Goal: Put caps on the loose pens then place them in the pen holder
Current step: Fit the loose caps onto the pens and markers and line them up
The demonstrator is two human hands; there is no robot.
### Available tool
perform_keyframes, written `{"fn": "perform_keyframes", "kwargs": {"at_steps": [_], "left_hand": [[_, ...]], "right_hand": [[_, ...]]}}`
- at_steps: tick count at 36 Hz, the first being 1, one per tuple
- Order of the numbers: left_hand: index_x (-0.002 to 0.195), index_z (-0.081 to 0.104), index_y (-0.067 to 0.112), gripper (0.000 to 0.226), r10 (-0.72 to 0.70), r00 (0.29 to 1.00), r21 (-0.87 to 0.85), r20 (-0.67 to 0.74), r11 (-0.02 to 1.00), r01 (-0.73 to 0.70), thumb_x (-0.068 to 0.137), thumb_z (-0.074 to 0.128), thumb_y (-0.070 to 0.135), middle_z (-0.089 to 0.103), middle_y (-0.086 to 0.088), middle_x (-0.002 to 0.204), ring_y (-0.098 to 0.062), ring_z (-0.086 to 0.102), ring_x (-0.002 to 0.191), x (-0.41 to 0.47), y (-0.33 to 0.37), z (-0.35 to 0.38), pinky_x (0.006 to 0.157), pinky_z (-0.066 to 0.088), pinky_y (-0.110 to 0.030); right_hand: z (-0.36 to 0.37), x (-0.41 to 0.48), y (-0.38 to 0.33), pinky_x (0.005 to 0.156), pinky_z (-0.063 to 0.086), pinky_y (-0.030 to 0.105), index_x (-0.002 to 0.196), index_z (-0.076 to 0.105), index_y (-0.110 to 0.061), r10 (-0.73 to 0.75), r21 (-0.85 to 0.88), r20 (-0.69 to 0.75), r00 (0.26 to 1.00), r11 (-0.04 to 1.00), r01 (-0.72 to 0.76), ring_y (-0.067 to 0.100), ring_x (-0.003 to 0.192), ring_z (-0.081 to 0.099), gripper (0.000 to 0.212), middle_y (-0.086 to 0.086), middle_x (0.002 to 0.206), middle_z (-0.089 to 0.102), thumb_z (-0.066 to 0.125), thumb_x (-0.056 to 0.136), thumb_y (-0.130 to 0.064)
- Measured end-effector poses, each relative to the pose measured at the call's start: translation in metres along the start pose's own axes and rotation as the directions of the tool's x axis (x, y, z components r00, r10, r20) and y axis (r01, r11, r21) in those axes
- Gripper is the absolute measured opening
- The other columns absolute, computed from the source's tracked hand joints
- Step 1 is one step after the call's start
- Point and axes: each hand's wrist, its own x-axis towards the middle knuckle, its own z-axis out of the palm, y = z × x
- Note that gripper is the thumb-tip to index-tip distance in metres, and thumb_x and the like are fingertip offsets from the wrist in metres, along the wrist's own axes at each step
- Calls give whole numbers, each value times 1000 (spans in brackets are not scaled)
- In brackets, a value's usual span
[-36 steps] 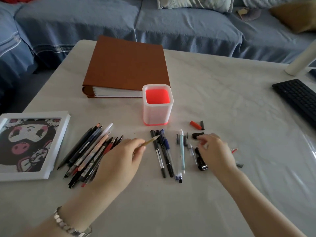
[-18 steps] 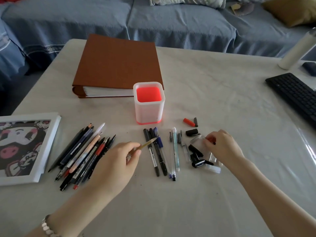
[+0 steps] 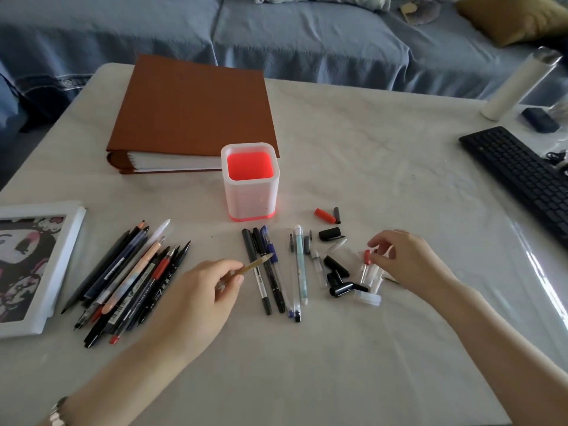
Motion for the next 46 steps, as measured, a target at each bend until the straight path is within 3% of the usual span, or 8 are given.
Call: {"fn": "perform_keyframes", "kwargs": {"at_steps": [3, 6, 15, 23, 31, 38, 42, 46], "left_hand": [[94, 66, 19, 13, -2, 1000, -5, 1, 1000, 2, 84, 60, 17, 64, 10, 77, -10, 57, 71, 1, 0, 0, 64, 46, -22], [94, 66, 21, 12, 0, 1000, -3, 14, 1000, 0, 84, 59, 19, 65, 9, 78, -10, 60, 73, 2, 2, 0, 66, 50, -31], [92, 65, 26, 11, -1, 1000, -38, 22, 999, 2, 85, 58, 21, 63, 11, 77, -7, 59, 73, 4, 7, 2, 64, 46, -23], [92, 65, 26, 11, 3, 1000, -33, 24, 999, -2, 84, 58, 22, 62, 13, 76, -7, 59, 73, 2, 8, 2, 65, 47, -25], [94, 66, 24, 12, 3, 1000, -41, 21, 999, -3, 85, 58, 21, 61, 15, 77, -7, 59, 74, 0, 13, 2, 64, 44, -17], [92, 66, 25, 11, -3, 1000, -46, 28, 999, 4, 84, 58, 21, 62, 13, 76, -8, 56, 77, 0, 10, 2, 66, 47, -26], [93, 66, 24, 12, -1, 999, -49, 36, 999, 3, 85, 58, 20, 61, 13, 75, -9, 56, 76, -1, 11, 4, 63, 43, -17], [96, 66, 24, 14, -7, 999, -43, 40, 999, 9, 85, 58, 22, 60, 16, 75, -4, 57, 73, -2, 11, 6, 60, 38, -10]], "right_hand": [[-12, -7, 9, 56, 38, 23, 75, 61, -32, -2, -55, 77, 997, 998, 7, 3, 63, 47, 13, -13, 72, 53, 62, 81, -21], [-16, -16, 16, 67, 44, 27, 77, 56, -39, -6, -131, 157, 988, 991, 27, 8, 70, 48, 16, -16, 75, 50, 67, 78, -27], [0, -24, 5, 86, 45, 29, 114, 58, -32, -109, -173, 191, 976, 975, 142, 8, 94, 49, 30, -14, 112, 46, 56, 86, -23], [5, -16, -3, 73, 37, 24, 111, 57, -36, -151, -249, 241, 959, 945, 211, 16, 95, 52, 29, -14, 108, 42, 46, 89, -21], [1, -11, -5, 82, 39, 23, 113, 53, -27, -166, -336, 336, 927, 898, 283, 14, 102, 51, 26, -7, 114, 48, 53, 86, -29], [8, -17, 0, 72, 34, 23, 100, 55, -26, -151, -247, 182, 972, 950, 194, 11, 86, 47, 12, -12, 102, 48, 51, 89, -31], [12, -22, 3, 67, 34, 23, 96, 58, -25, -166, -223, 92, 982, 958, 182, 7, 85, 43, 11, -12, 102, 53, 51, 88, -30], [7, -24, 10, 66, 39, 24, 87, 57, -31, -134, -46, 28, 991, 990, 135, 7, 79, 50, 5, -19, 85, 50, 60, 84, -28]]}}
